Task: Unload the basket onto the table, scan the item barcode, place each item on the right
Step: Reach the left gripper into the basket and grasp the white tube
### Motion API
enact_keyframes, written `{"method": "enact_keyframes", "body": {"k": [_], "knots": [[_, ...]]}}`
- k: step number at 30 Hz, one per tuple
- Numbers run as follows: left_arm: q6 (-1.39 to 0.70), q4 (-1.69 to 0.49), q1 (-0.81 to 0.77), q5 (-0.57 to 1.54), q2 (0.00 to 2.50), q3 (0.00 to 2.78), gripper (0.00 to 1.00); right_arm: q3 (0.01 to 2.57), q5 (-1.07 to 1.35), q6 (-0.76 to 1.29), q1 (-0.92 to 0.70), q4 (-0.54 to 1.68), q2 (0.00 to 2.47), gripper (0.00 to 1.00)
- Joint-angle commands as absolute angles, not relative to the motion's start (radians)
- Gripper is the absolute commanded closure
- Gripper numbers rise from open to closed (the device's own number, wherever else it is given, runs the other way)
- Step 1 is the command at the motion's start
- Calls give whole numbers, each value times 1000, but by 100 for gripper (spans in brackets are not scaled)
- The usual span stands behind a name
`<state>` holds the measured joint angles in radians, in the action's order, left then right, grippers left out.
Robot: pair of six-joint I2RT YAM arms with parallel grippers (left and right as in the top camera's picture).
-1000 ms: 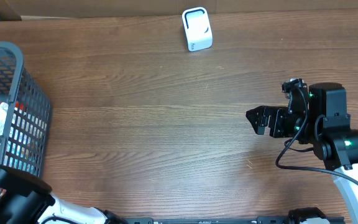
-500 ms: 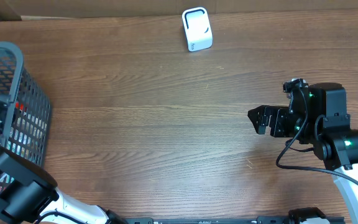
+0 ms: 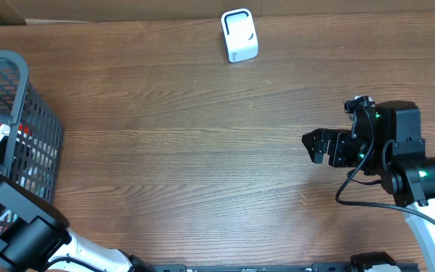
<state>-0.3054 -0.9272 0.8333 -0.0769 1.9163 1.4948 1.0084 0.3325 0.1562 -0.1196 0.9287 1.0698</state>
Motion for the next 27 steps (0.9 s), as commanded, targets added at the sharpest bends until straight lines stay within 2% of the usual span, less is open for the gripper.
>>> {"method": "enact_keyframes", "body": {"k": [1, 9, 16, 23, 27], "knots": [[-318, -926, 838, -86, 1924, 1503, 96, 1035, 323, 149, -125, 925, 1069, 0], [-318, -1073, 836, -83, 1921, 1711, 96, 1035, 323, 149, -125, 916, 1069, 0], [-317, -1289, 836, -44, 1914, 2089, 96, 1035, 323, 148, -125, 914, 1069, 0], [-216, -1444, 824, 233, 1893, 2438, 96, 1035, 323, 149, -125, 903, 1069, 0], [-156, -1502, 756, 338, 1843, 2556, 96, 1035, 323, 149, -125, 903, 1069, 0]]}}
